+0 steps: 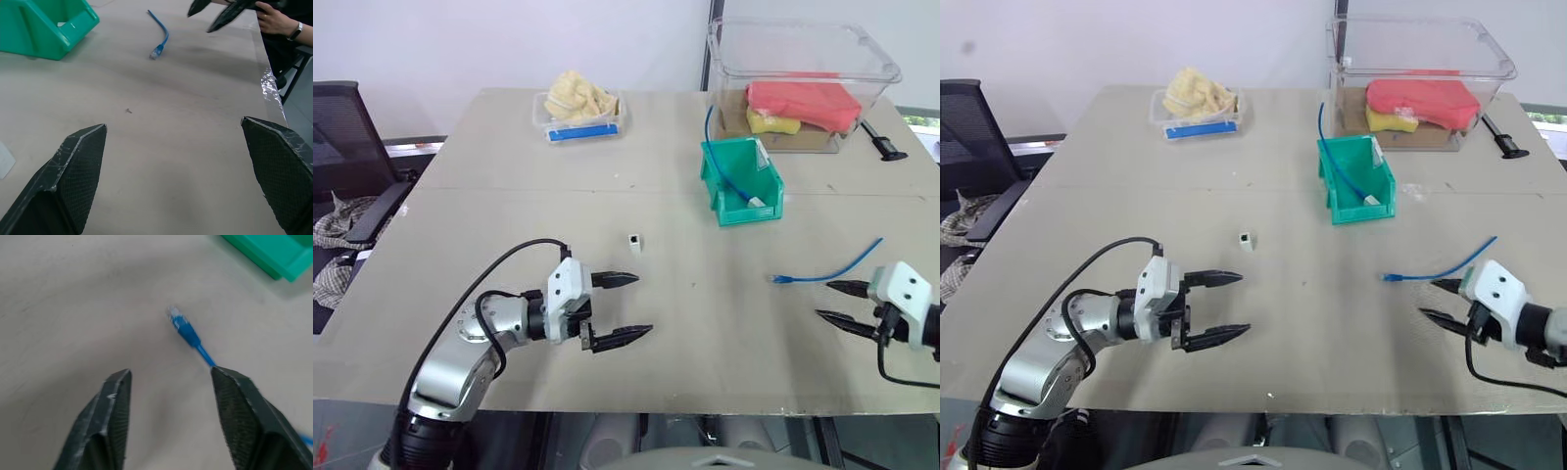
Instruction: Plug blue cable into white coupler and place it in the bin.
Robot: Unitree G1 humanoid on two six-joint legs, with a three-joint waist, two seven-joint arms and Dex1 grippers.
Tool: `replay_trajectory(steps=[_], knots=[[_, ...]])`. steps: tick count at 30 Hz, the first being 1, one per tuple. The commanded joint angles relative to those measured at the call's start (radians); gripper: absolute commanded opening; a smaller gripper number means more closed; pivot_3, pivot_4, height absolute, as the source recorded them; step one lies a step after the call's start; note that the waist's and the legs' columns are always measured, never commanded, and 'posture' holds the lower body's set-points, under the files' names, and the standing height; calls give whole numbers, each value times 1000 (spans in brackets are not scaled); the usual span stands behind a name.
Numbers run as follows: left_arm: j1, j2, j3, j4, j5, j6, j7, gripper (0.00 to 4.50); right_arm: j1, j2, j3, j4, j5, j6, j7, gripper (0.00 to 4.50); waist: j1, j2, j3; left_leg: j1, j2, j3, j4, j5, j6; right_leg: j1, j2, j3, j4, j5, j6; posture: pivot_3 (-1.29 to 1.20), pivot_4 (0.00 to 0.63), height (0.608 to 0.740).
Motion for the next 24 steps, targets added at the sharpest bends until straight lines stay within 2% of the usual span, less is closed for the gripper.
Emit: replay_trajectory(steps=[1,7,16,17,18,19,22,24], knots=[[10,-9,-25,-73,10,-9,17,4500,-122,-38,114,69,-52,34,20,2630,-2,0,0,0,0,0,0,0,0,0,0,0,0,0,0,0,150,739],[79,-5,-54,-196,24,8,71,4500,-362,-31,285,229,-106,65,73,2630,-3,0,1,-2,0,0,0,0,1,0,-1,0,-3,2,3,0,150,739],[165,21,-44,-299,25,8,109,4500,-596,26,435,442,-154,50,177,2630,-1,2,3,-2,0,0,0,0,1,0,-1,-1,-3,1,1,0,150,739],[172,24,-41,-306,25,7,111,4500,-609,30,449,463,-165,40,187,2090,-1,2,3,-2,0,0,0,0,1,0,-1,-1,-3,1,1,0,150,739],[178,27,-39,-313,25,6,113,4500,-620,32,462,478,-172,37,201,1912,1,3,3,-2,0,-1,0,0,1,0,-1,-1,-3,1,1,0,150,739],[183,30,-36,-320,24,7,117,4500,-629,34,473,490,-178,37,212,1320,2,3,3,-2,0,-1,0,0,1,0,-1,-1,-3,1,2,0,150,739],[127,32,-15,-276,2,25,113,4500,-635,38,514,514,-208,12,244,23,2,3,3,-2,0,-2,0,0,1,0,-1,-2,-3,2,2,0,150,739],[55,26,-15,-202,-2,32,95,4500,-630,42,519,502,-210,4,254,23,3,3,3,-2,0,-2,0,0,1,0,-1,-3,-3,2,2,0,150,739]])
